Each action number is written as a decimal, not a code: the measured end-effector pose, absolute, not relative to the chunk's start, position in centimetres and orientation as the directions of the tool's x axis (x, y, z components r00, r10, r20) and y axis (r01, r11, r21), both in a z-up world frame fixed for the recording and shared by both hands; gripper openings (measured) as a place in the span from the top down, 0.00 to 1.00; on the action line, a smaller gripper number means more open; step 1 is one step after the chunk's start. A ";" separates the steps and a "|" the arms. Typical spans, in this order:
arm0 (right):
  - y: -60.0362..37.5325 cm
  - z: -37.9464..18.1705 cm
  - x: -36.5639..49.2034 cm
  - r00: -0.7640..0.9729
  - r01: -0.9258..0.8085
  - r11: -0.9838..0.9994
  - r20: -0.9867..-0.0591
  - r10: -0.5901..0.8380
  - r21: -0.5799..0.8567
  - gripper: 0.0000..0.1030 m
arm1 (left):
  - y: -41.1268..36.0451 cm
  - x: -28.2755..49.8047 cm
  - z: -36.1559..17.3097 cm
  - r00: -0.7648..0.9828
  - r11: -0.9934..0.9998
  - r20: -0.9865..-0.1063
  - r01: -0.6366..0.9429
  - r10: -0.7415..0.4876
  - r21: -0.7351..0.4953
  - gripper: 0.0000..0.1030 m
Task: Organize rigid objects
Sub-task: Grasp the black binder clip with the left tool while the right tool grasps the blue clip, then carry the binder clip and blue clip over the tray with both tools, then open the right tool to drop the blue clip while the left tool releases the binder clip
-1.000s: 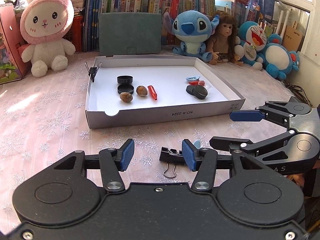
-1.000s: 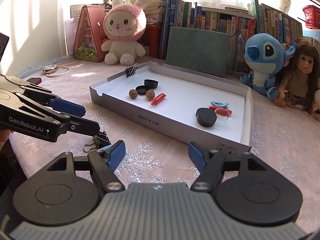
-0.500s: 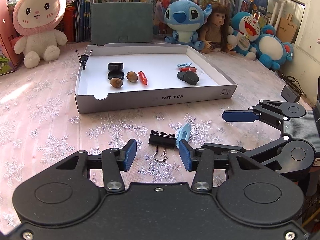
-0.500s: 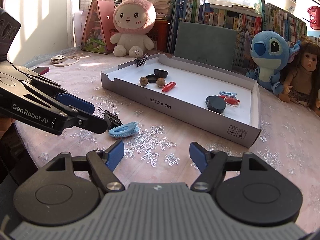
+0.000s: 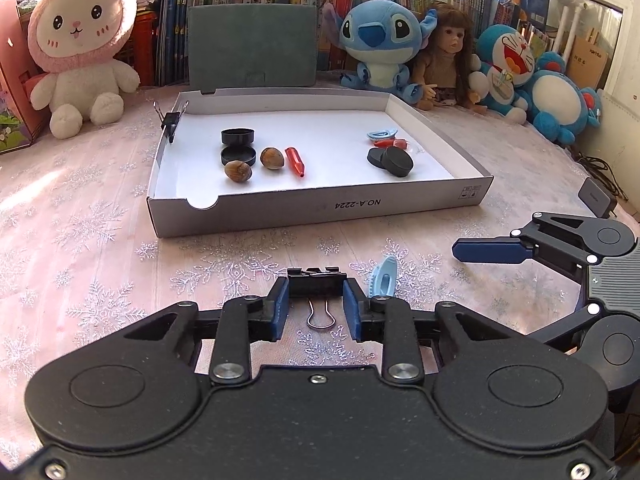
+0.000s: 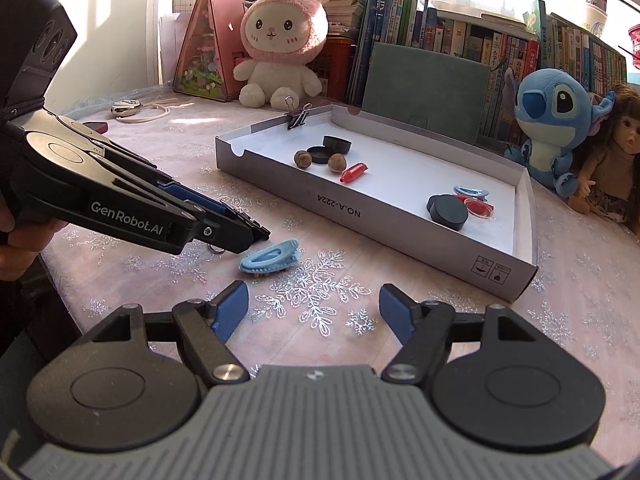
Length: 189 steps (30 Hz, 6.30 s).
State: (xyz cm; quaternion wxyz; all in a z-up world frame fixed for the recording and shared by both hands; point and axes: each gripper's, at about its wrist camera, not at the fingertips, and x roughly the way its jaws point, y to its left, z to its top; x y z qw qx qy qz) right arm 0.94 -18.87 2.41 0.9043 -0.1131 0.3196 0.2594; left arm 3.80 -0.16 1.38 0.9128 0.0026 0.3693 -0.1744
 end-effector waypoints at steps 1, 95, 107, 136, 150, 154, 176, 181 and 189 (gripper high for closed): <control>-18.8 2.4 1.0 0.660 -0.544 0.838 -0.636 0.400 -0.038 0.20 | -0.1 3.8 1.4 0.668 0.940 -0.674 0.319 -0.315 -0.124 0.74; -24.2 9.1 16.1 0.726 -0.209 0.971 -0.647 0.233 0.115 0.60 | -0.3 18.5 8.0 0.794 0.966 -0.553 0.172 -0.253 -0.194 0.71; -22.2 5.3 20.9 0.629 -0.158 0.967 -0.735 0.254 0.199 0.60 | -2.1 23.4 4.1 0.742 0.970 -0.626 0.159 -0.239 -0.183 0.71; -20.2 3.2 21.6 0.613 -0.173 0.973 -0.757 0.227 0.153 0.60 | -3.2 23.2 1.5 0.723 0.974 -0.653 0.193 -0.224 -0.120 0.71; -20.5 3.2 21.5 0.626 -0.168 0.973 -0.745 0.230 0.159 0.58 | -3.4 22.9 1.3 0.732 0.975 -0.645 0.199 -0.218 -0.104 0.71; -20.6 3.2 21.3 0.631 -0.168 0.972 -0.740 0.233 0.163 0.56 | -3.4 22.9 1.2 0.732 0.975 -0.647 0.199 -0.215 -0.099 0.70; -23.0 6.7 14.2 0.775 -0.174 0.971 -0.586 0.236 0.162 0.21 | -0.5 15.6 4.7 0.814 0.964 -0.517 0.221 -0.266 -0.148 0.36; -23.0 7.3 10.9 0.801 -0.182 0.975 -0.557 0.220 0.123 0.16 | 0.3 12.3 5.1 0.830 0.962 -0.486 0.230 -0.273 -0.148 0.32; -22.7 6.7 6.5 0.817 -0.165 0.979 -0.539 0.205 0.122 0.13 | 0.6 7.3 4.1 0.818 0.962 -0.507 0.229 -0.272 -0.146 0.27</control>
